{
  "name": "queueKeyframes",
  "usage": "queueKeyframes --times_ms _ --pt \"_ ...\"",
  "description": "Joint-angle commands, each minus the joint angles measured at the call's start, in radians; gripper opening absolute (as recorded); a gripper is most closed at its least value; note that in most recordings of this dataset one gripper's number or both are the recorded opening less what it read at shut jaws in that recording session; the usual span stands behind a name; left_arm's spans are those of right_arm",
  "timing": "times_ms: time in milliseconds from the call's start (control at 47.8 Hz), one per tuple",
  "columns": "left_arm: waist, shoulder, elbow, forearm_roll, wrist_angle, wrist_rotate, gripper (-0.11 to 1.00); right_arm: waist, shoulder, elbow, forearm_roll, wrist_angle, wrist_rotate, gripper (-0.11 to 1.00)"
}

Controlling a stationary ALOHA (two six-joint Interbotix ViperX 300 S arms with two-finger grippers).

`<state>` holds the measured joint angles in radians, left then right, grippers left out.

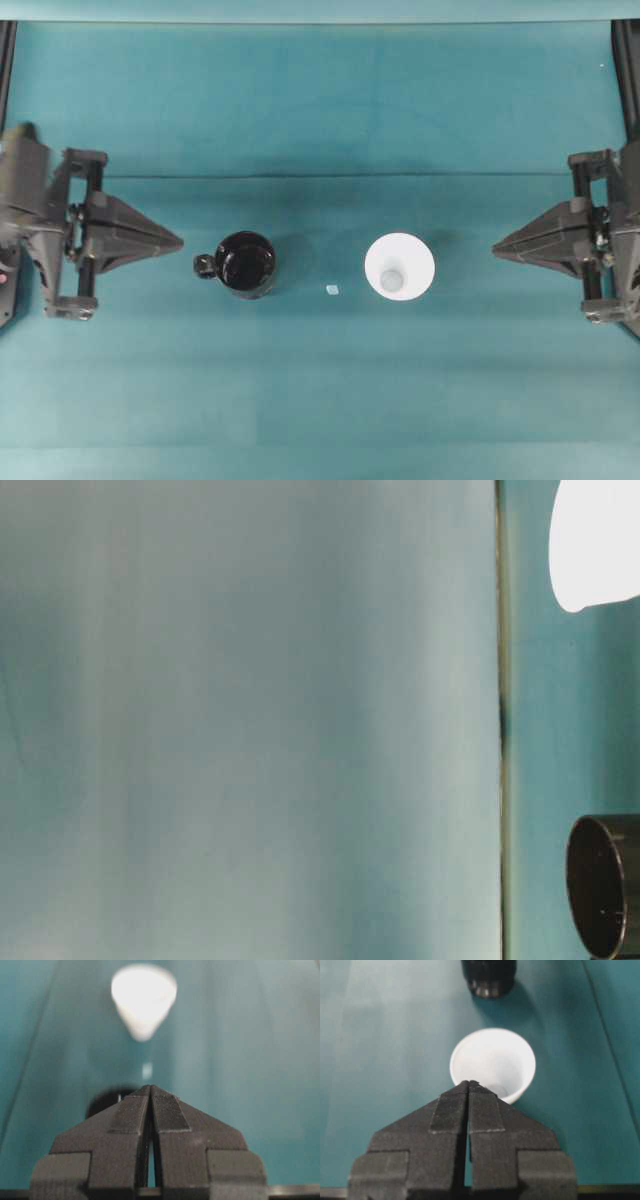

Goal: Put a paper cup into the cup holder on your left arm.
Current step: 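Open the left gripper and move it toward the black mug handle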

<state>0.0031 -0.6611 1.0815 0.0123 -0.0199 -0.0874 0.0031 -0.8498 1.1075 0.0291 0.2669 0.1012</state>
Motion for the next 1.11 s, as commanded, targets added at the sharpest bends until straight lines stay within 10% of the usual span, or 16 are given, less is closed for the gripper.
queueKeyframes --times_ms 0,942,1088 --pt "0.003 0.008 -0.02 0.003 0.061 0.002 0.03 0.002 0.018 -0.025 0.003 0.009 0.009 0.0" --pt "0.044 0.238 -0.041 0.003 0.186 -0.009 0.03 0.002 0.046 -0.034 0.006 0.061 0.011 0.0" --pt "0.044 0.239 -0.034 0.003 0.155 -0.006 0.19 0.002 0.046 -0.034 0.006 0.075 0.009 0.0"
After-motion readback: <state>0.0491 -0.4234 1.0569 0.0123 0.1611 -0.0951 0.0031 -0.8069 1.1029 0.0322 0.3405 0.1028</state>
